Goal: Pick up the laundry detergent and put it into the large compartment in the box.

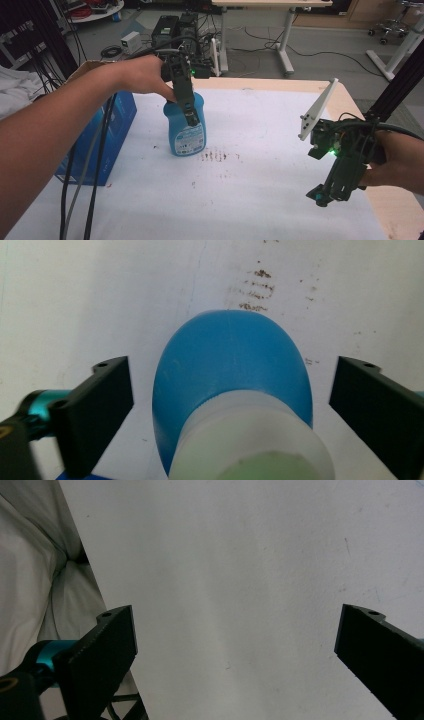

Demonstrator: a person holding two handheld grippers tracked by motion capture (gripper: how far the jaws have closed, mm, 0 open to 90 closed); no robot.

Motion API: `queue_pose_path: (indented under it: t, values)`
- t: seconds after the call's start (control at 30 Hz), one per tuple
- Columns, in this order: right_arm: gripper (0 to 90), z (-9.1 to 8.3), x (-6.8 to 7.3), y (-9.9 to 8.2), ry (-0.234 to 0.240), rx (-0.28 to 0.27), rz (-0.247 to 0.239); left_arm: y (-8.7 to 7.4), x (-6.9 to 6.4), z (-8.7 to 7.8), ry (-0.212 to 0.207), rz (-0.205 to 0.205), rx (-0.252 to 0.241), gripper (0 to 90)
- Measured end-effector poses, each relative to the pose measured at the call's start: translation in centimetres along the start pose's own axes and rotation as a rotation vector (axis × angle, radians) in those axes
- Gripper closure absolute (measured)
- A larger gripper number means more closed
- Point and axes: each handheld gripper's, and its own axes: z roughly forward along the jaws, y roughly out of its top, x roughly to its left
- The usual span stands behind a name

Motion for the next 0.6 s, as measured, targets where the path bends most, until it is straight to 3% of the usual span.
queue_pose_path:
  t: [0.6]
  values:
    - [2.5,0.08,-0.03,0.07,0.0,0.001,0.004,-0.09,0.14,0.29,0.018,-0.002,0.01,14.5]
